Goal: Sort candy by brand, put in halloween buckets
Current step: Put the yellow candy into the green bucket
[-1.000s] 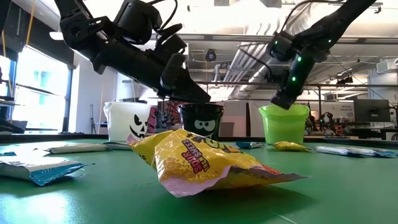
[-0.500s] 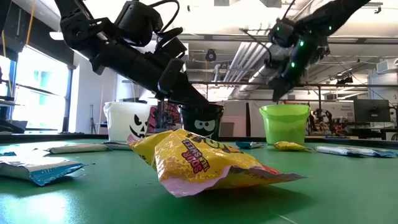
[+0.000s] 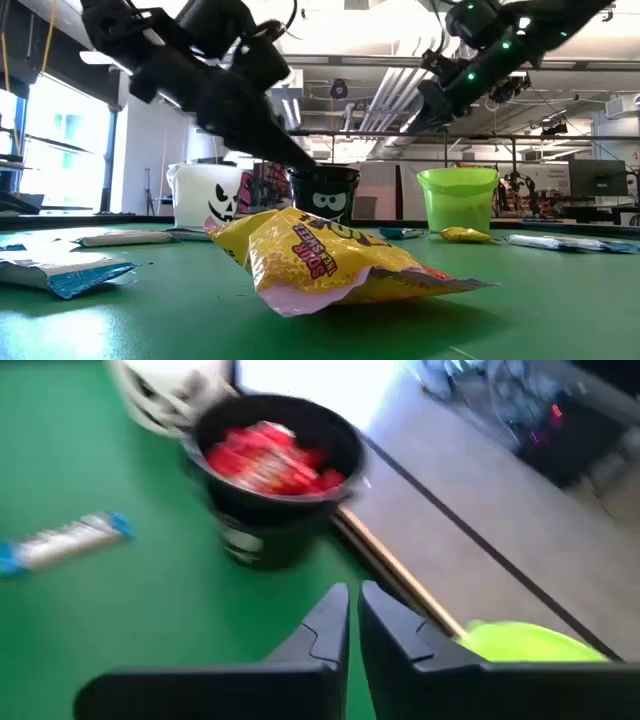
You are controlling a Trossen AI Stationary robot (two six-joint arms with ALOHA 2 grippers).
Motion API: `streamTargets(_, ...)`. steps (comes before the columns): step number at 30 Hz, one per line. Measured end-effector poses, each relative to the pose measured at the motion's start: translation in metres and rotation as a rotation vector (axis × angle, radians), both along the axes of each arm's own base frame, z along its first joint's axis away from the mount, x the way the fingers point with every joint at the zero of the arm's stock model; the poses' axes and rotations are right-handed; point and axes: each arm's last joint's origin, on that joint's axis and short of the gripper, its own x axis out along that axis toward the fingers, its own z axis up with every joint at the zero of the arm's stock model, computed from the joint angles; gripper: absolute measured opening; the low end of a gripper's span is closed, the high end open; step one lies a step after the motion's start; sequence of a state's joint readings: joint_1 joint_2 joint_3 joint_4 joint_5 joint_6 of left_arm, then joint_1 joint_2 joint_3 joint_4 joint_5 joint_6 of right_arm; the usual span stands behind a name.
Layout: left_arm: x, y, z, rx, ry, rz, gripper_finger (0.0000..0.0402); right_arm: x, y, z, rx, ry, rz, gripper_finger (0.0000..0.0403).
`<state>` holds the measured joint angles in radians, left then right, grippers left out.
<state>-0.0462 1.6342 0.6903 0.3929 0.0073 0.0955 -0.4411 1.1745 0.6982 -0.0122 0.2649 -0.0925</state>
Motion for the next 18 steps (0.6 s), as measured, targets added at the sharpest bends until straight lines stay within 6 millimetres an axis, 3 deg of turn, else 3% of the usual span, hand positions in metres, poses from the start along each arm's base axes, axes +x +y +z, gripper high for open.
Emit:
streamTargets(5,-0.01,-0.027,0.0,0.088,0.101,-0.231,0.0123,0.006,0.033,-0.023,0.006,-0.075,0.092,0.0013)
streamTargets(10,-0.017,-0.059,-0.001,0.131,0.139,-0.429,0.0122,0.01,0.066,-0.035,0.01,-0.09,0.127,0.0005)
streamTargets(18,-0.021,-0.1,0.007,0.145,0.101,-0.546,0.0126,0.011,0.106,-0.038,-0.001,-0.108,0.147,0.0001)
